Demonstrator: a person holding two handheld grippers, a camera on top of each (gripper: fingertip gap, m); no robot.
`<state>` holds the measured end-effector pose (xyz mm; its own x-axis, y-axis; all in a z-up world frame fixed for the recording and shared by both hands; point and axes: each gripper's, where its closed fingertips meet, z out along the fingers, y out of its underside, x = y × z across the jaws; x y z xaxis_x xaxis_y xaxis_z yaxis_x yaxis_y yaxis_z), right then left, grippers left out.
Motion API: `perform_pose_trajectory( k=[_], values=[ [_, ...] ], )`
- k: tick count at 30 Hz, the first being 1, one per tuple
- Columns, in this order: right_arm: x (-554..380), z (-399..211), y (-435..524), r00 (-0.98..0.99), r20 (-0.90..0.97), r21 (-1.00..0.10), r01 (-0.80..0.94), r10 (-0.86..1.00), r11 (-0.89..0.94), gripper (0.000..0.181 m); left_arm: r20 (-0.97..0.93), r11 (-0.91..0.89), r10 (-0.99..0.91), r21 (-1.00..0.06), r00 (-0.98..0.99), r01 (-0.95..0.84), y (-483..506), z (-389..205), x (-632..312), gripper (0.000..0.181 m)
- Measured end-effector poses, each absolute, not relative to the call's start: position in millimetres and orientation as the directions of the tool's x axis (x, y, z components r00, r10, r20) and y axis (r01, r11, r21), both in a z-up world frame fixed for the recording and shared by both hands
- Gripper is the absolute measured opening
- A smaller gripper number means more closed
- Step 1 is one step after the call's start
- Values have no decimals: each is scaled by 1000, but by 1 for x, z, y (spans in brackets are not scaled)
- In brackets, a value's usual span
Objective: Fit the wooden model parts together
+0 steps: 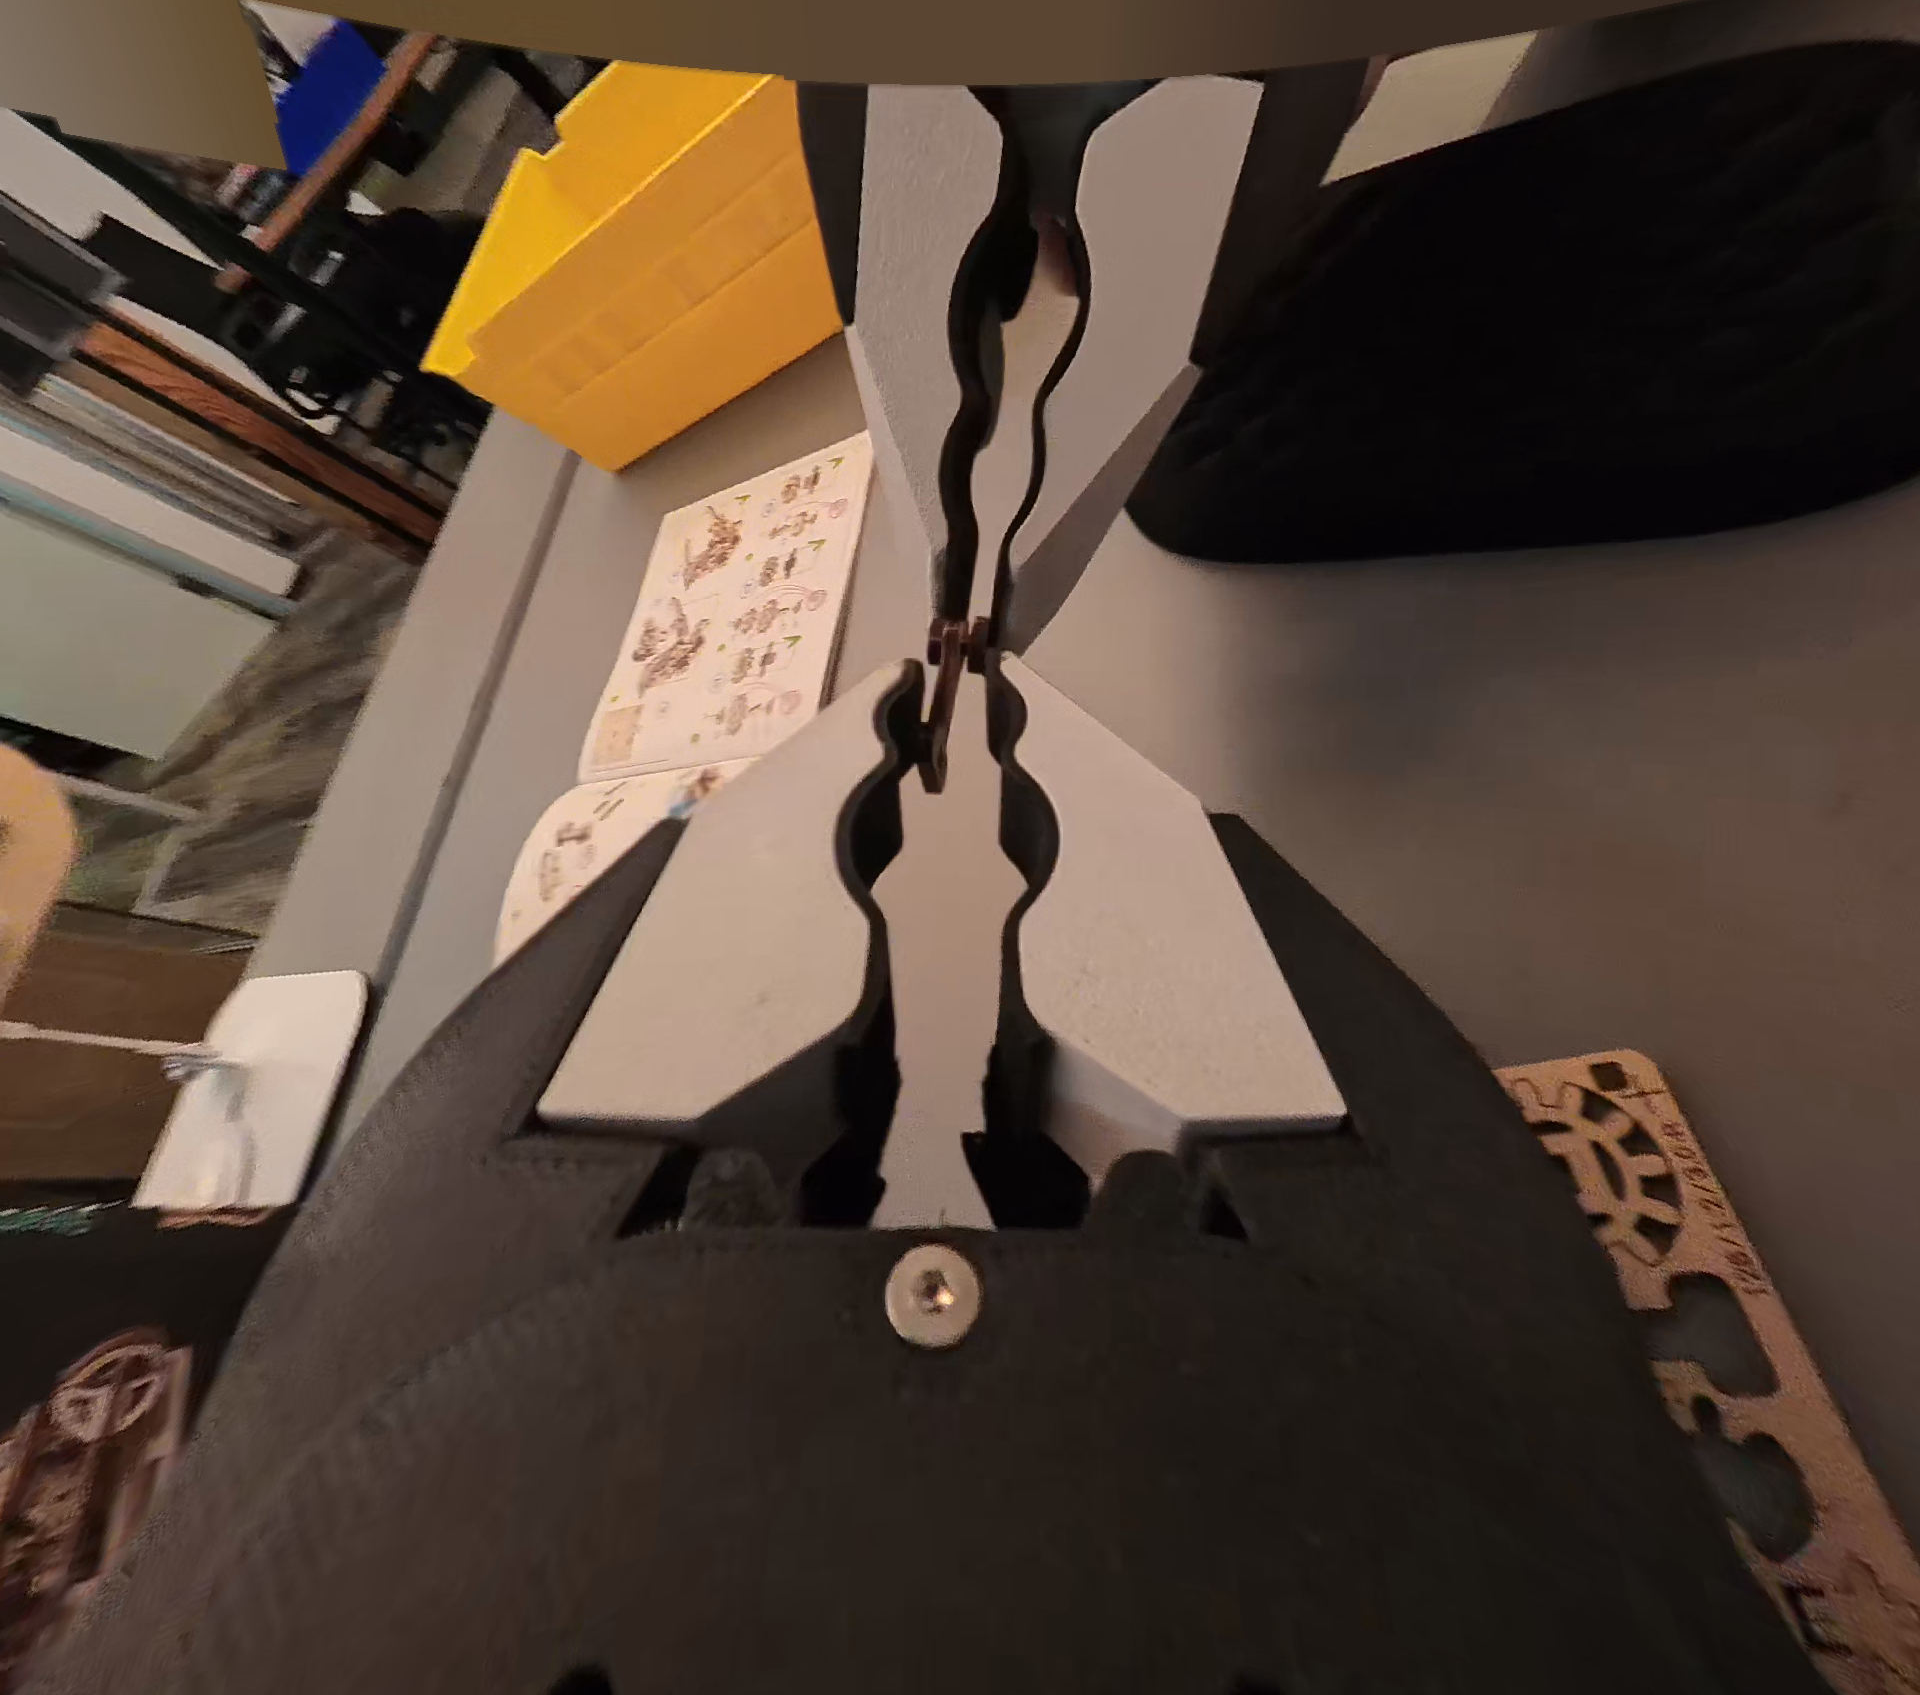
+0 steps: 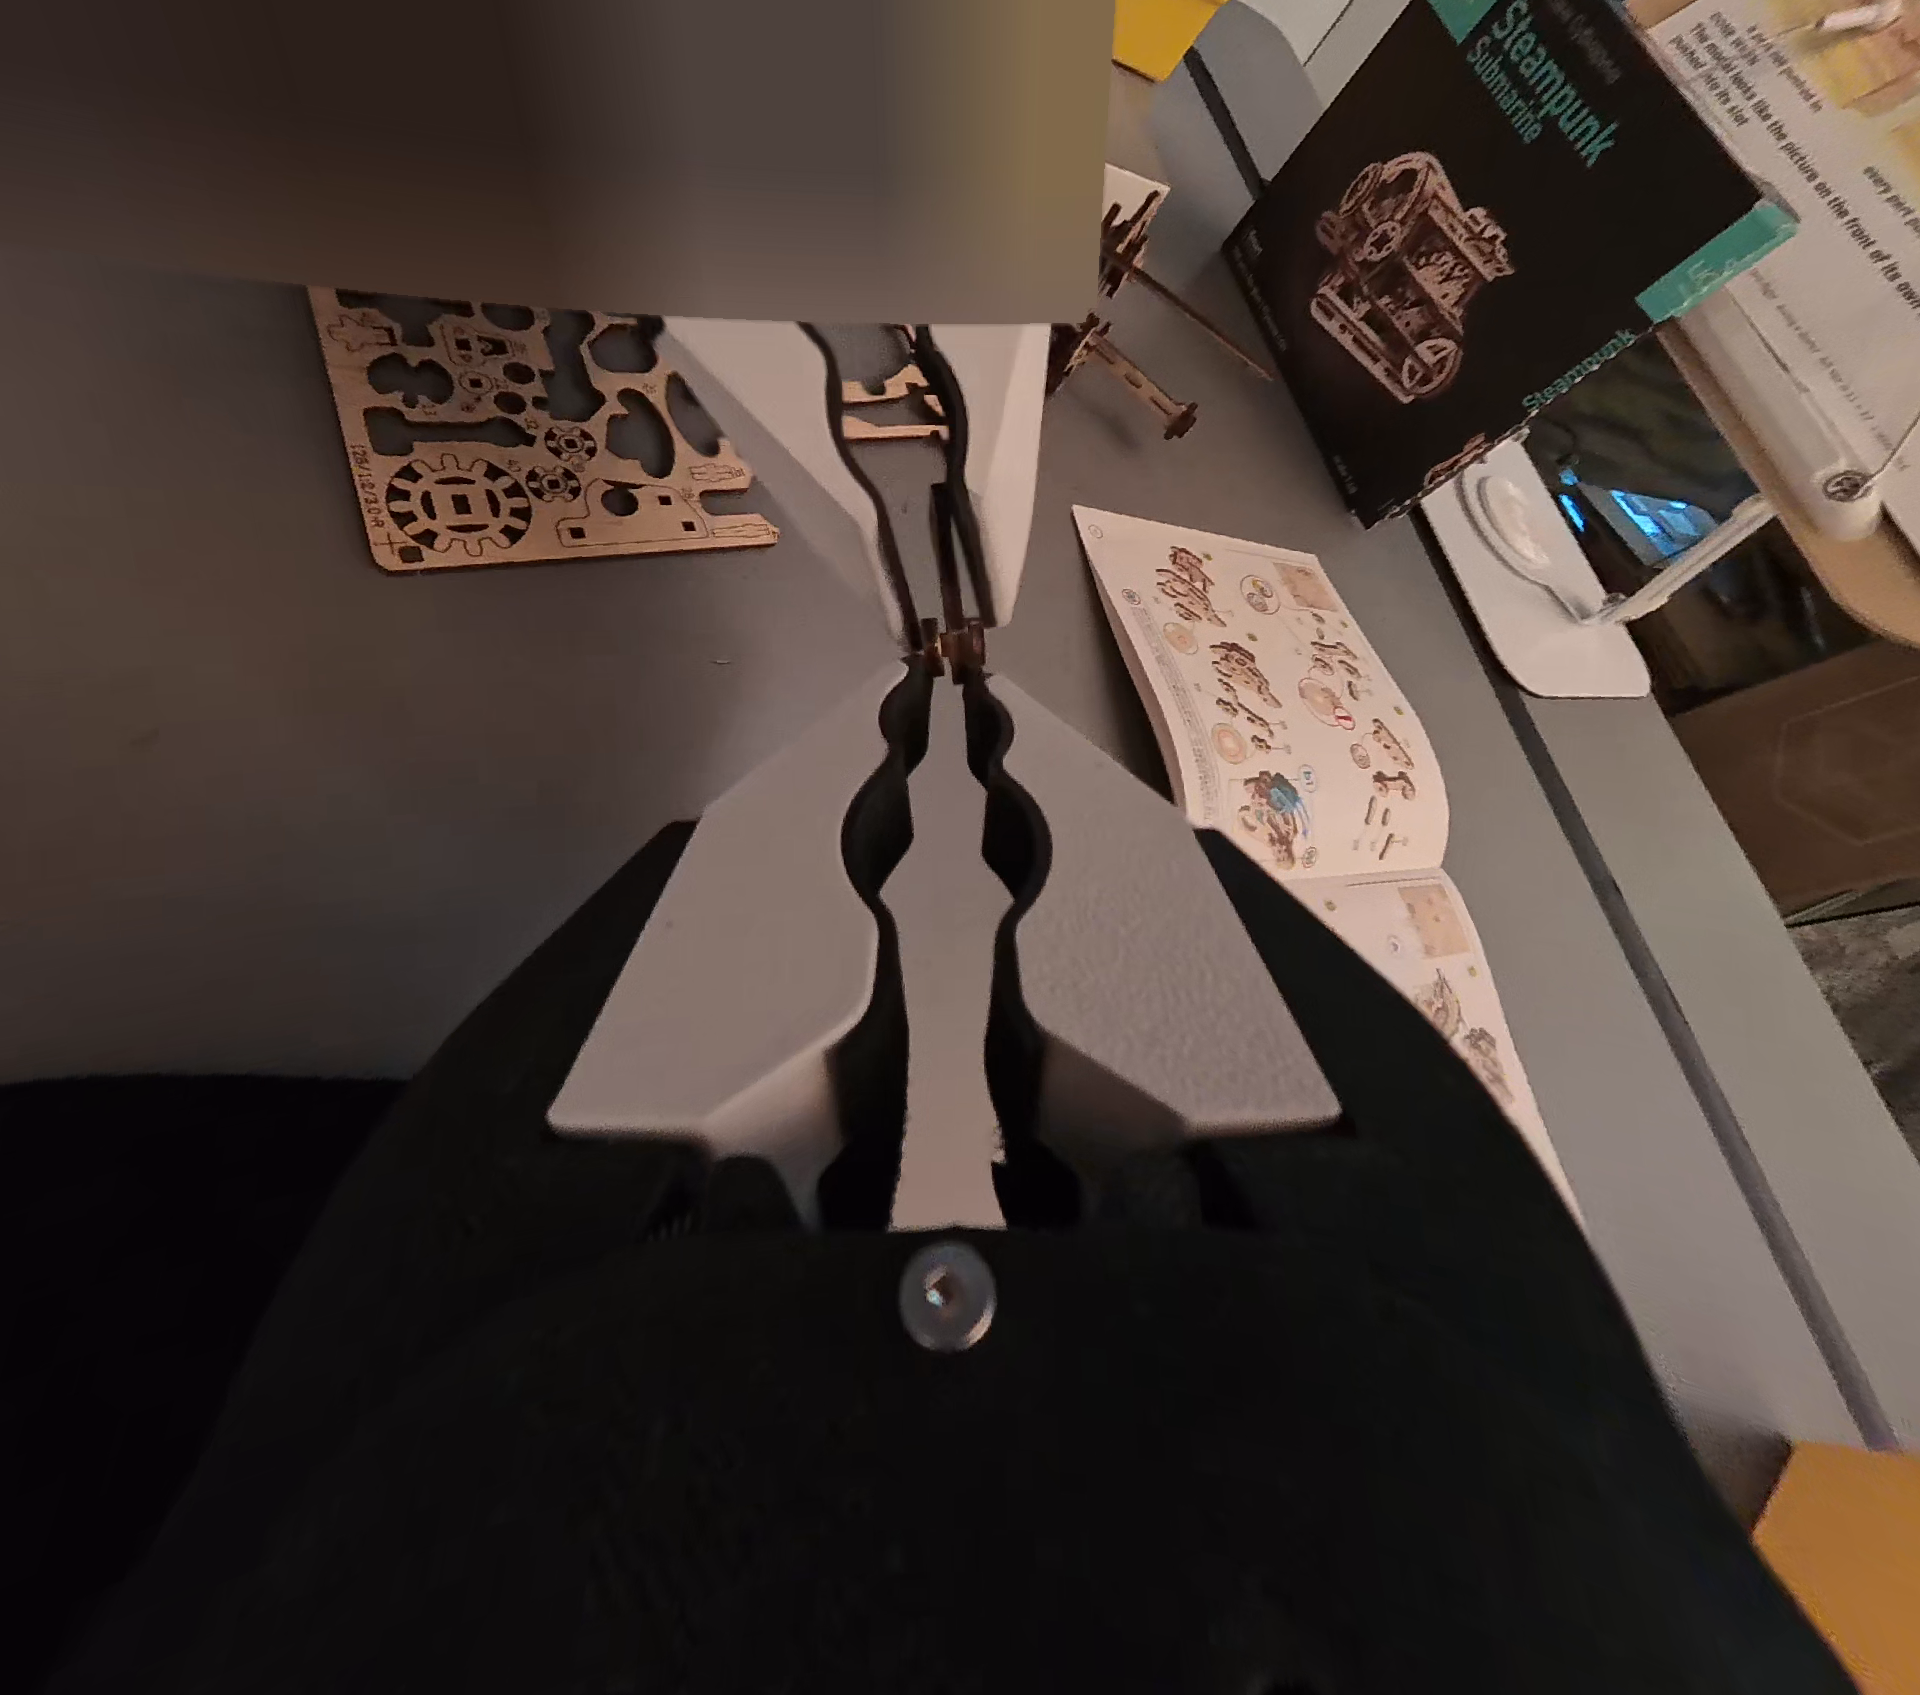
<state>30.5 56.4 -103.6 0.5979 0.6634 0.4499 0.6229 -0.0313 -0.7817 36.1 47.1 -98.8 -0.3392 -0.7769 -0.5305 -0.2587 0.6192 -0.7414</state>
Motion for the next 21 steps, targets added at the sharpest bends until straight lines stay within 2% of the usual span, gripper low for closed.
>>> perform_pose_trajectory(
  k=[9,14,21],
  values=[
    [31,-111,57,637,326,-813,566,698,-137,4,-583,663,-747,-693,-320,-283,50,-102,37,14],
    [32,-114,56,628,347,-795,592,696,-137,5,-637,715,-698,-644,-328,-272,49,-106,37,12],
    [30,-116,56,611,386,-775,622,692,-117,5,-630,724,-687,-638,-364,-263,47,-110,34,6]
  ],
)
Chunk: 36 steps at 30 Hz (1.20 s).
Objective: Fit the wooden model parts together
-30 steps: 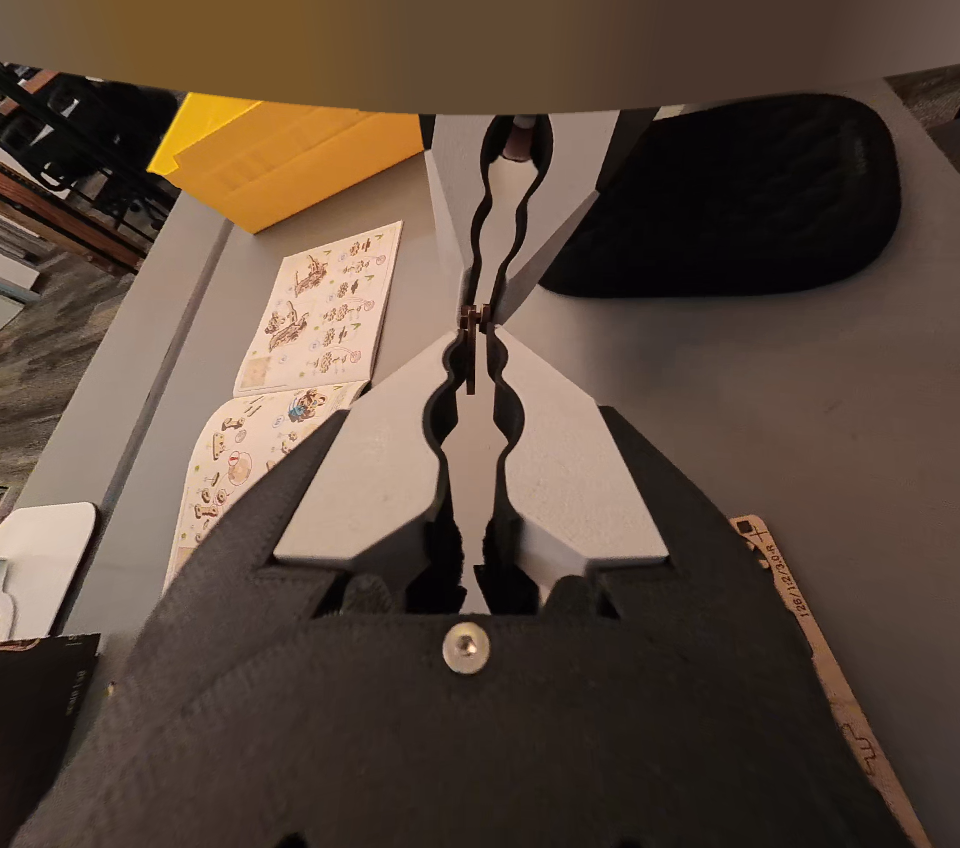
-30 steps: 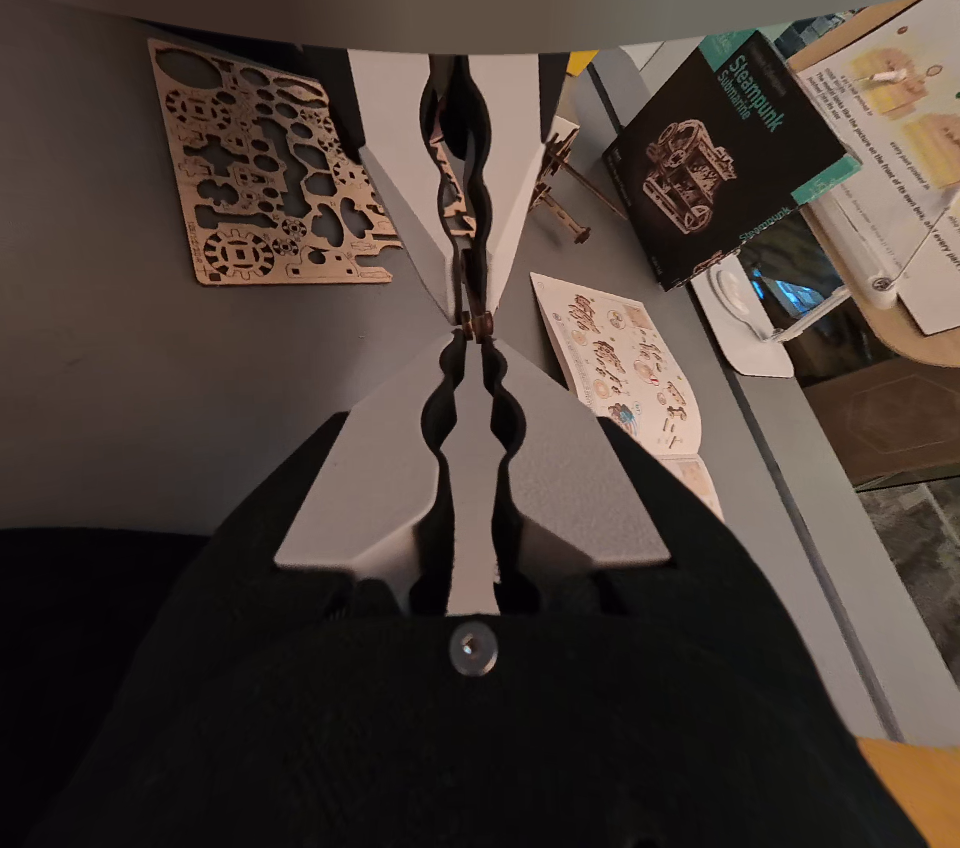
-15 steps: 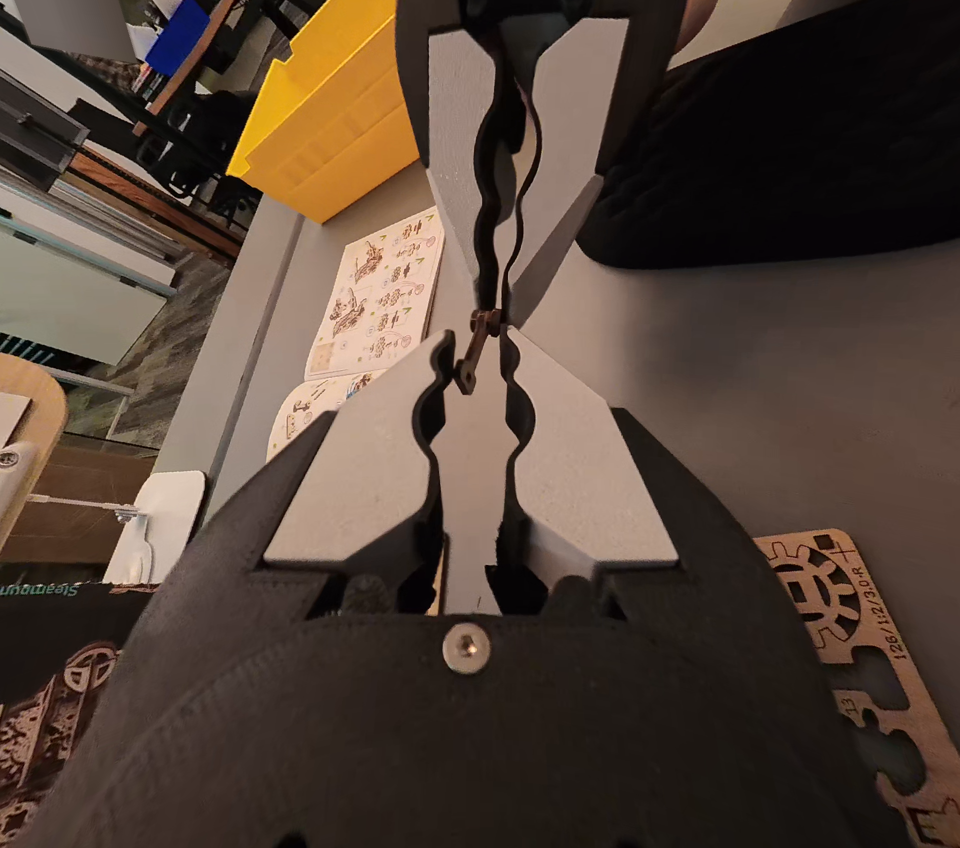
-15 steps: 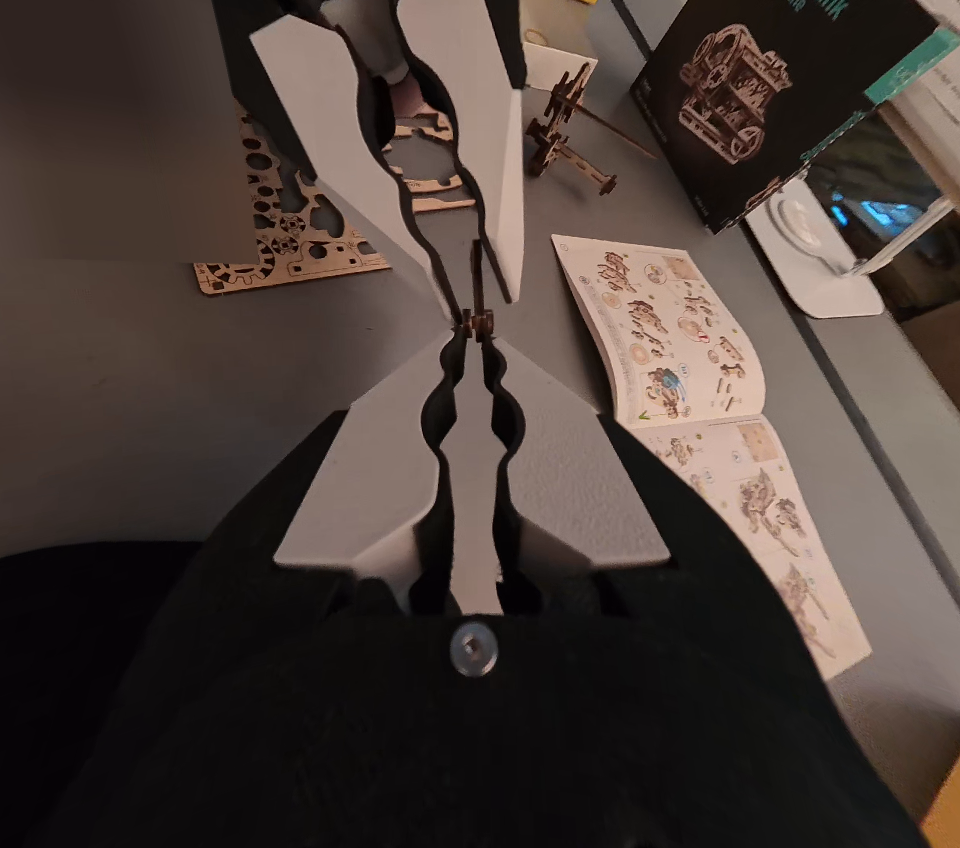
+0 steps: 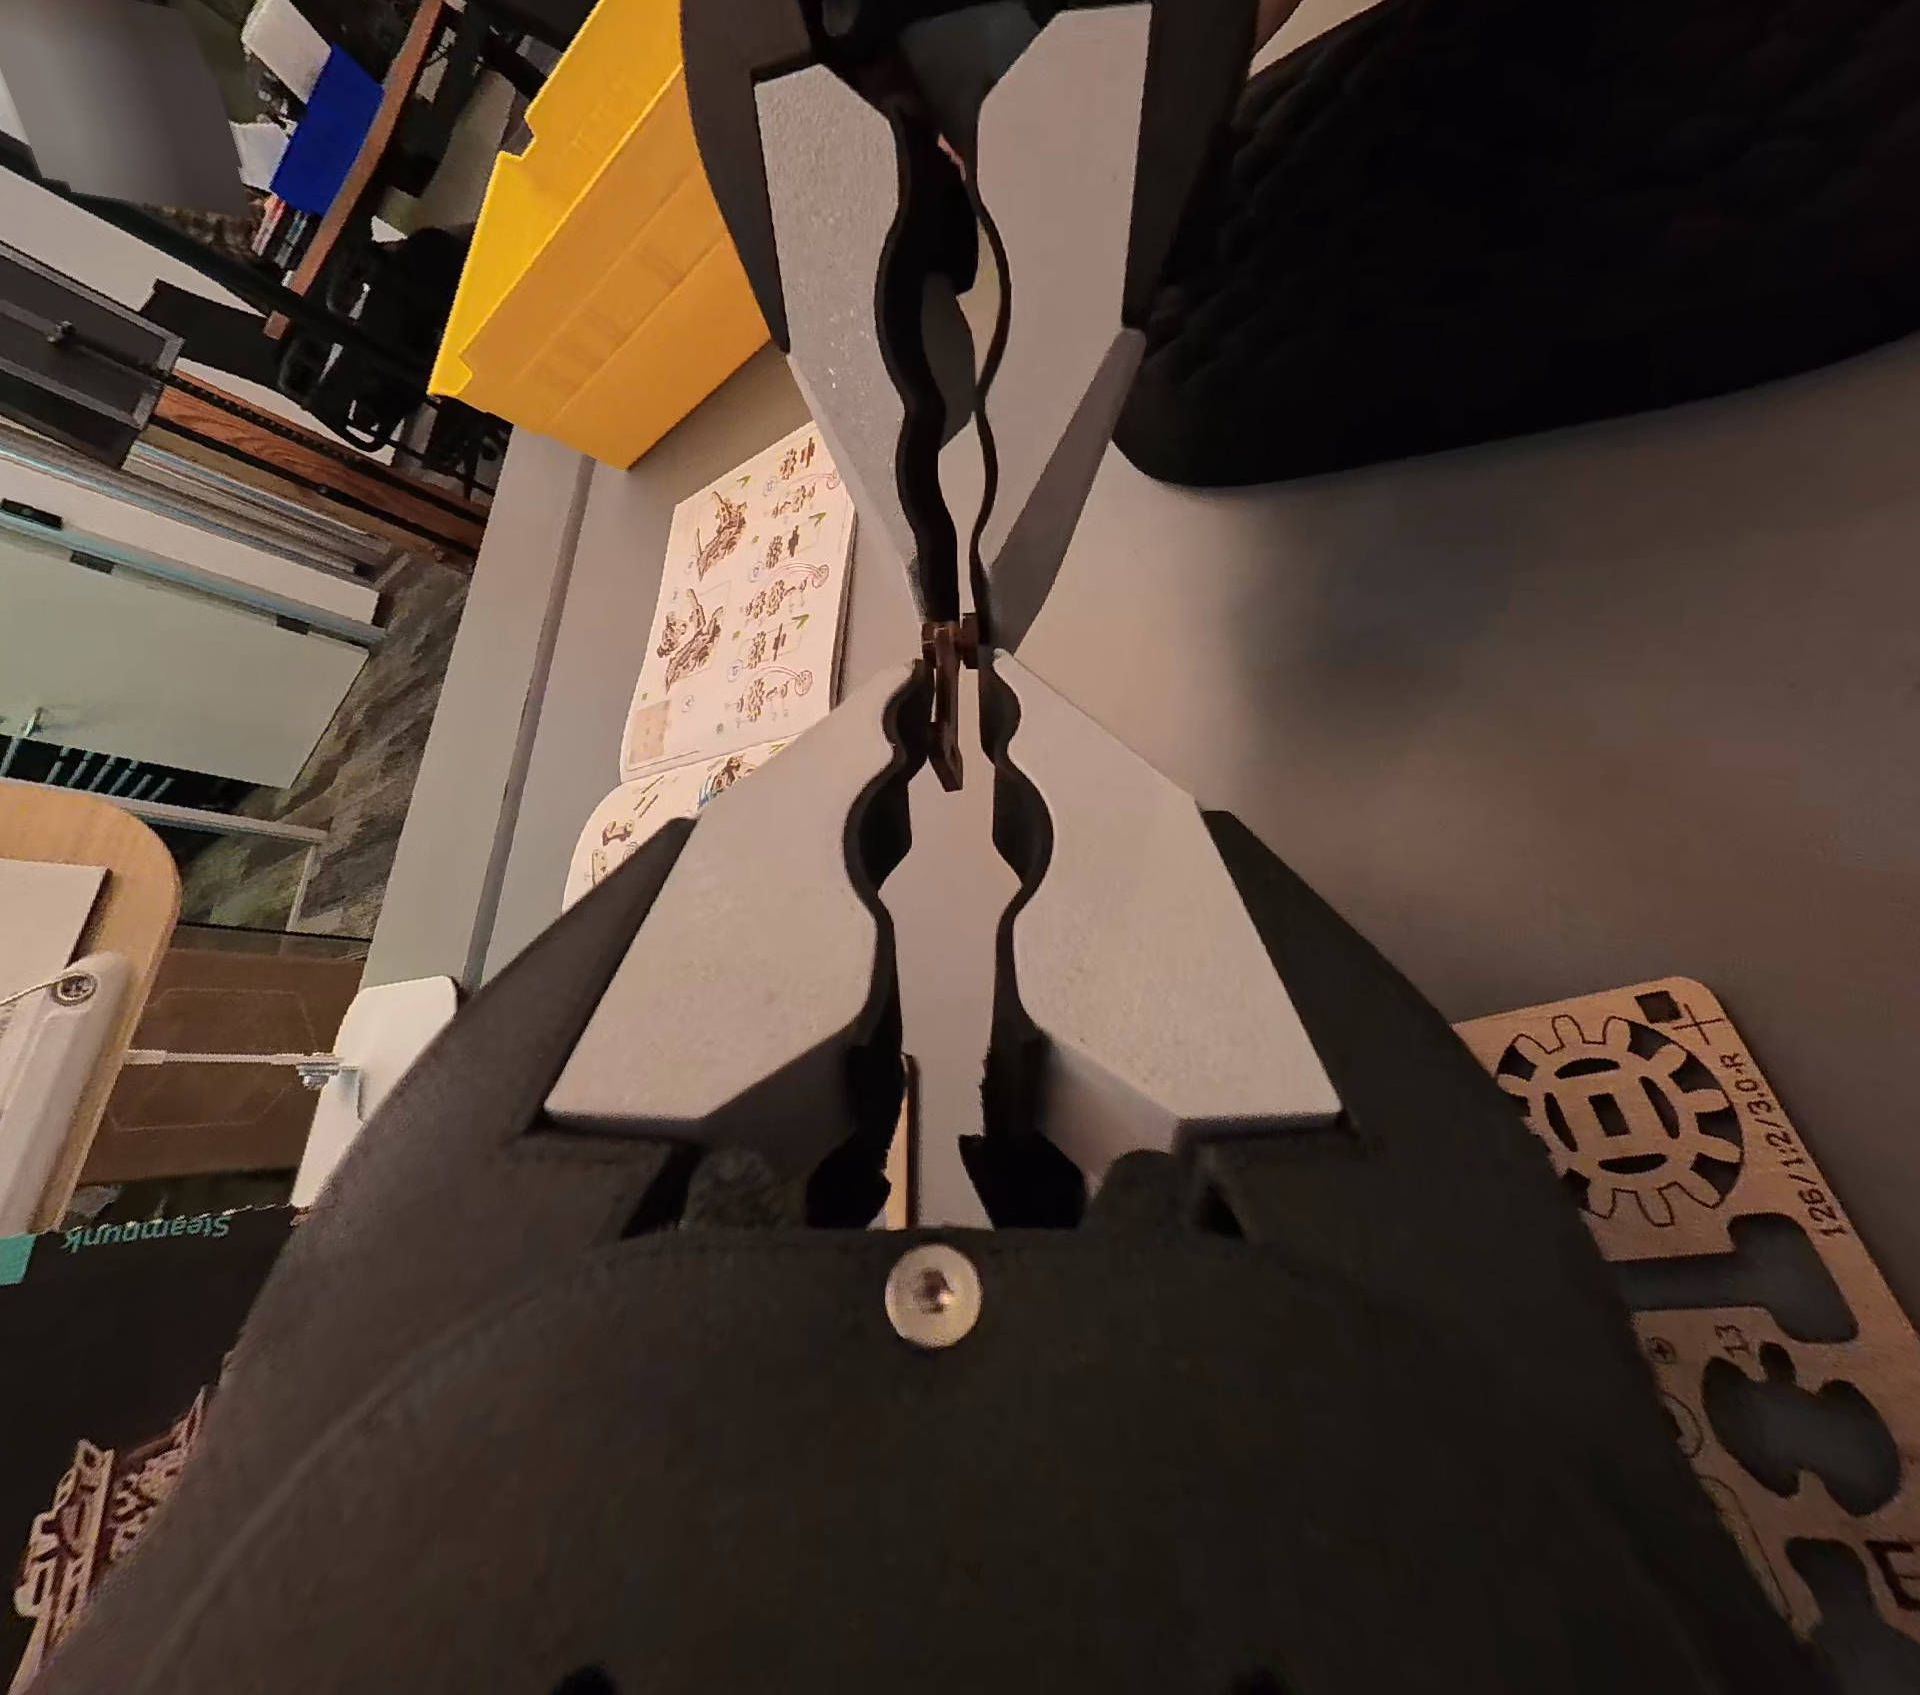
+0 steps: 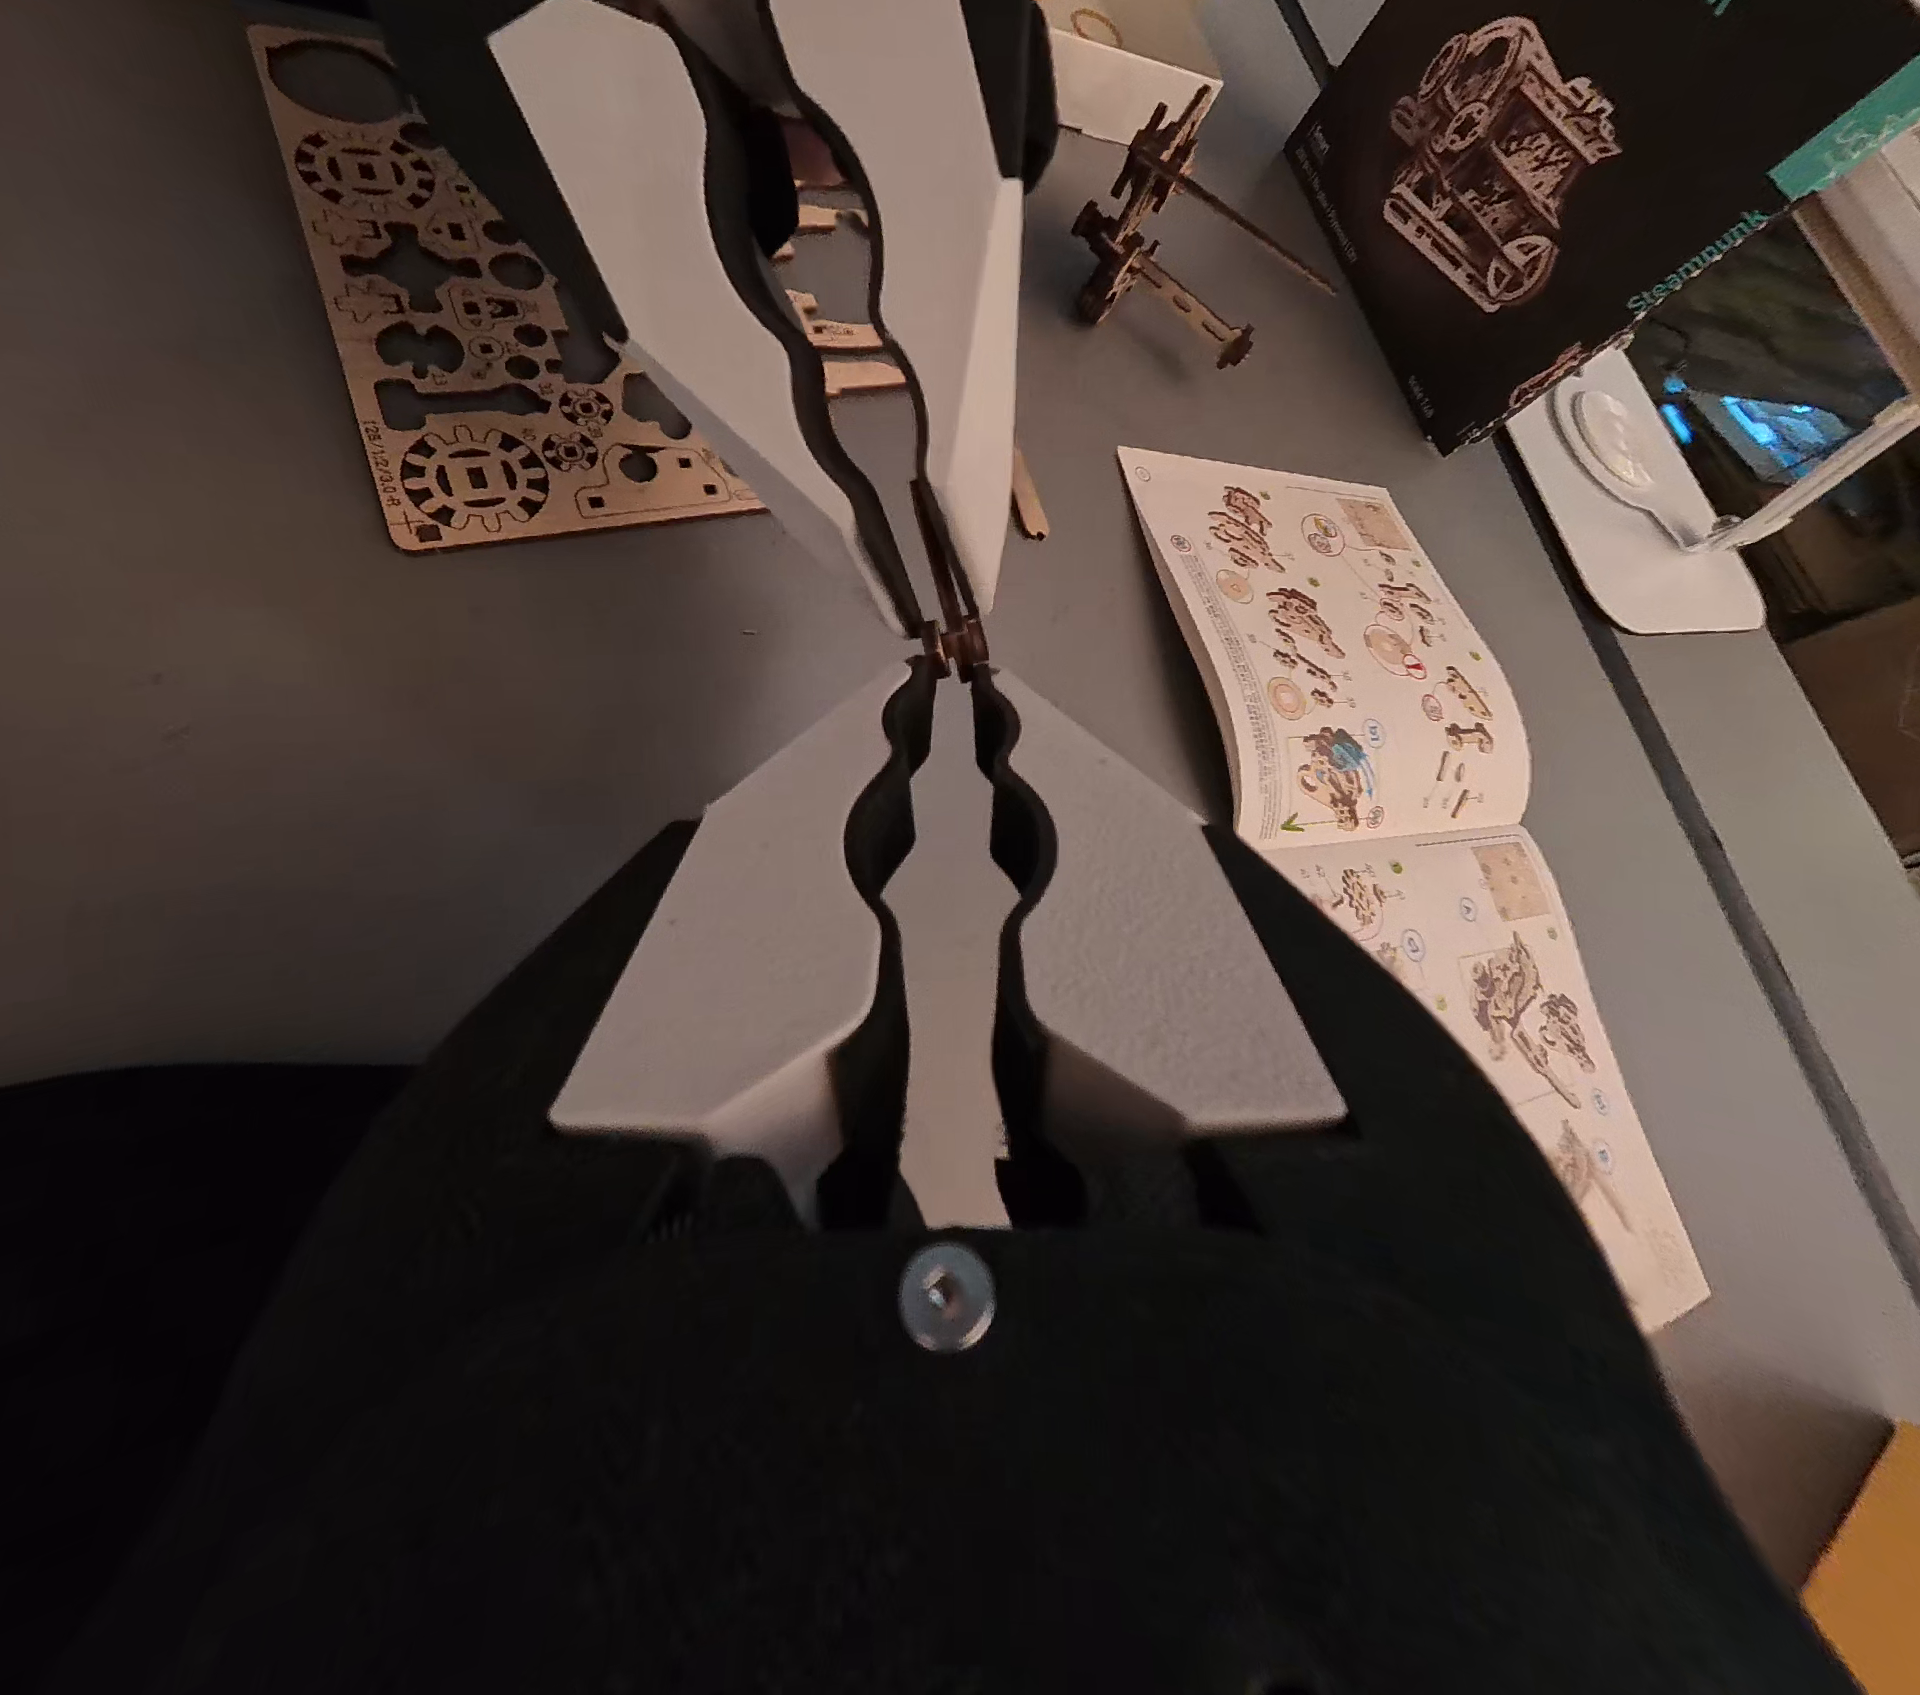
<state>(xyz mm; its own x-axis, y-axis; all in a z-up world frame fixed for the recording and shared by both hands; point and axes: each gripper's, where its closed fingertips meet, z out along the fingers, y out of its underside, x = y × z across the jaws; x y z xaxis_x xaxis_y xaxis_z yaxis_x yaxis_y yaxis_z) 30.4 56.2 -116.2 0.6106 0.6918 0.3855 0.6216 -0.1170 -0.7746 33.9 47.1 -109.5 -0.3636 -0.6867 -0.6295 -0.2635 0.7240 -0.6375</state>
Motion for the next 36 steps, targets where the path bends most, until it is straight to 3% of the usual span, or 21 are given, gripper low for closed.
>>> perform_pose_trajectory(
  k=[10,20,25,26,30,36],
  values=[
    [29,-122,54,565,457,-716,692,687,-93,5,-545,667,-737,-682,-399,-301,44,-116,33,6],
    [25,-147,45,531,326,-701,691,782,-176,4,-526,709,-694,-620,-492,-336,36,-139,29,6],
    [29,-138,51,596,199,-782,575,778,-241,9,-550,708,-699,-621,-457,-336,43,-131,30,6],
    [34,-134,55,607,241,-783,583,758,-217,17,-557,712,-697,-616,-452,-338,45,-131,30,6],
    [29,-127,50,511,426,-733,678,746,-46,5,-560,704,-705,-624,-435,-339,48,-128,30,6],
    [30,-123,53,530,443,-743,669,723,-35,4,-557,698,-710,-633,-429,-333,49,-125,30,6]
  ],
)
